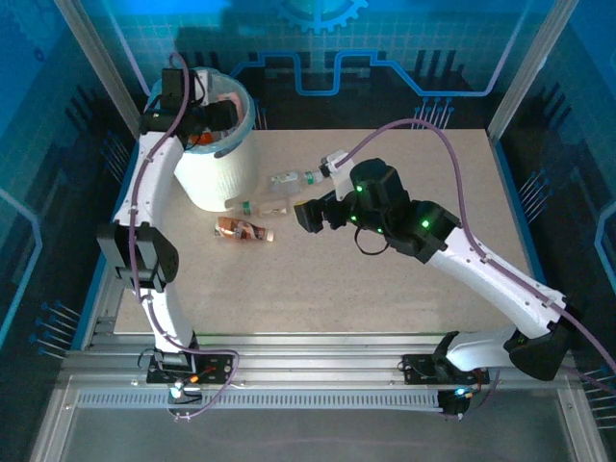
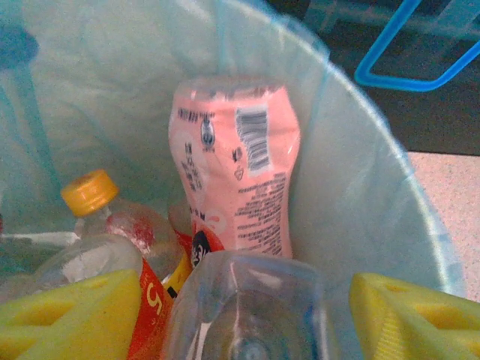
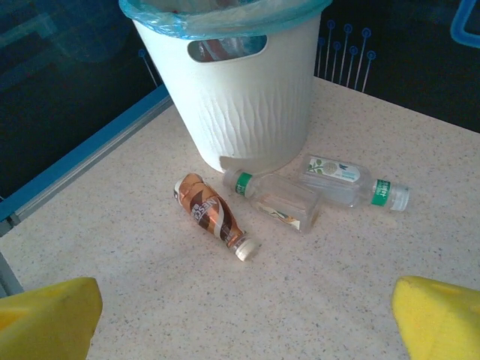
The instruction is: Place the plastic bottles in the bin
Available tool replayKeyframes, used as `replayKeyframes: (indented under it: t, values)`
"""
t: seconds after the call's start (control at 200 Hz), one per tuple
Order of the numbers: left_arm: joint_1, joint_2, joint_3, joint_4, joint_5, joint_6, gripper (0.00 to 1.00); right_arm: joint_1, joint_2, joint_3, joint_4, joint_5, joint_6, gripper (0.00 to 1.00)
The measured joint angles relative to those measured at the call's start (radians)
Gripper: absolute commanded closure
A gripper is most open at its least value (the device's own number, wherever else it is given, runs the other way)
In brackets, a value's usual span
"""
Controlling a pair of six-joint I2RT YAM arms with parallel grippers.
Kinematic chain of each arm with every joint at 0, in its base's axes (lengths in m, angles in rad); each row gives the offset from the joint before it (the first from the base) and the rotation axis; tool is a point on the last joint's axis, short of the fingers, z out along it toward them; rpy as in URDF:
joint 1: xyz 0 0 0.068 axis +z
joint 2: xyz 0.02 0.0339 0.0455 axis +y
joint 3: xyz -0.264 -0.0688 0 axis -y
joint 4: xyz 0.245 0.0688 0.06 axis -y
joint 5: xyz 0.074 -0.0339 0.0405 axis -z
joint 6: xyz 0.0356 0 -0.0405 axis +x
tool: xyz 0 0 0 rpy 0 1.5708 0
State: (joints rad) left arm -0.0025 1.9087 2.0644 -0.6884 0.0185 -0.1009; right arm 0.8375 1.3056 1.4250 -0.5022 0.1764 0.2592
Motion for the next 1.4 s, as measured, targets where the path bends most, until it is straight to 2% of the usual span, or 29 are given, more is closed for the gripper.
replayKeyframes:
  t: [0.075,0.145,0.35,0.48,0.595,0.73,0.85,1.045,1.171,1.401]
  values:
    - [0.001,0.0,0.045,-0.011,0.0,0.0,0.27,0.0,0.007,0.01,-0.006,-0.002,0.003,0.0]
    - [0.001,-0.004,0.066,-0.011,0.0,0.0,0.32,0.0,0.013,0.019,-0.011,-0.002,0.003,0.0]
    - [0.001,-0.025,0.067,-0.011,0.017,-0.006,0.64,0.0,0.039,0.043,-0.014,-0.005,0.003,0.01]
    - [0.001,-0.024,0.057,-0.018,0.052,-0.01,0.7,0.002,0.06,0.045,-0.015,-0.01,0.003,0.01]
    - [0.001,-0.018,0.039,-0.043,0.074,-0.012,0.7,0.004,0.085,0.056,-0.022,-0.02,0.003,0.01]
    - [0.004,0.019,0.071,-0.074,0.081,-0.008,0.66,0.006,0.1,0.074,-0.035,-0.029,0.003,0.01]
    - [0.005,0.037,0.119,-0.11,0.093,-0.011,0.5,0.006,0.116,0.107,-0.044,-0.032,0.003,0.01]
    - [0.006,0.009,0.159,-0.142,0.093,-0.029,0.42,0.006,0.178,0.172,-0.061,-0.051,-0.009,0.01]
    - [0.005,-0.11,0.098,-0.113,0.087,-0.042,0.42,0.007,0.23,0.203,-0.067,-0.066,-0.024,0.02]
    - [-0.011,-0.489,-0.209,0.005,0.066,-0.101,0.42,0.015,0.333,0.24,-0.057,-0.115,-0.097,0.04]
